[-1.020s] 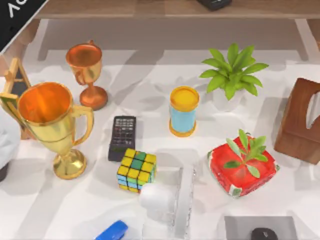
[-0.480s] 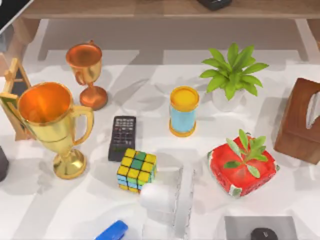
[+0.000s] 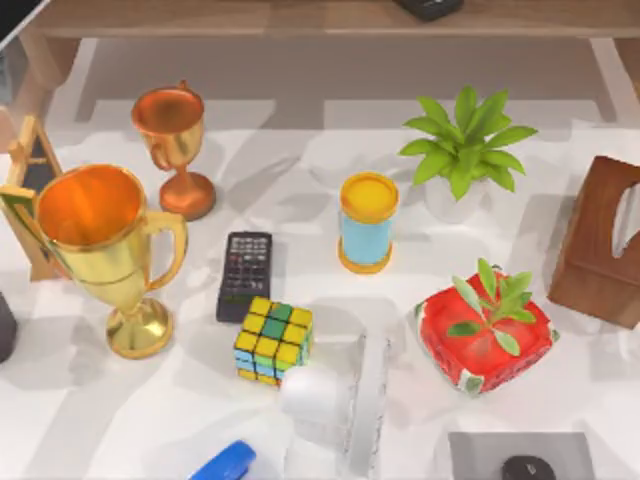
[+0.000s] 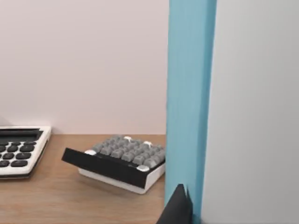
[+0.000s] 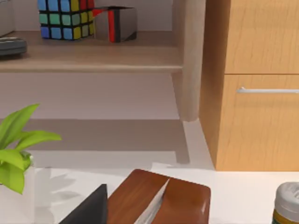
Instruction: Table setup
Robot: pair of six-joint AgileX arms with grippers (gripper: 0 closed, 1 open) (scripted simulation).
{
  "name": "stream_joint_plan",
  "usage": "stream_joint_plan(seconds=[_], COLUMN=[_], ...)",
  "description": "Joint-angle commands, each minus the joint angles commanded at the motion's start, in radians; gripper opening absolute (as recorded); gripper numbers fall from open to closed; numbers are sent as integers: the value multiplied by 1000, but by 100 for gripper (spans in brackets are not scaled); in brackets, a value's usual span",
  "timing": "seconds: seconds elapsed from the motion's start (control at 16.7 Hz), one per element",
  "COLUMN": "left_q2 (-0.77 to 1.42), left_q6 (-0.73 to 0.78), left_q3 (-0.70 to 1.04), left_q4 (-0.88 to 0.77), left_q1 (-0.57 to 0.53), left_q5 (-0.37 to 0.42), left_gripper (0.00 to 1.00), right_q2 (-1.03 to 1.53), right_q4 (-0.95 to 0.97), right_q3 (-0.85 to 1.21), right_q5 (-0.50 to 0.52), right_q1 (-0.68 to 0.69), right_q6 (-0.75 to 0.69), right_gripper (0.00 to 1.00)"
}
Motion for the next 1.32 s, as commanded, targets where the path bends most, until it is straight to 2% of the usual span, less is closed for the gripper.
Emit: stream_joint_plan(seconds=[0.24,0.54,0.96,1.32], left_q2=[-96,-261,-448,-495], left_q6=[74,261,639,1006], left_q3=[-47,-211,-612,-989], left_q4=[45,114,218,334], left_q1=[70,278,721,1114], left_q5=[69,197,409,600], left_gripper=[0,0,0,0], right_q2=[0,0,0,0], right_q4=[0,0,0,0], right_q3=[0,0,0,0], right_q5=[0,0,0,0], right_q1=[0,0,0,0], right_q6=[0,0,0,0], right_gripper=[100,100,100,100])
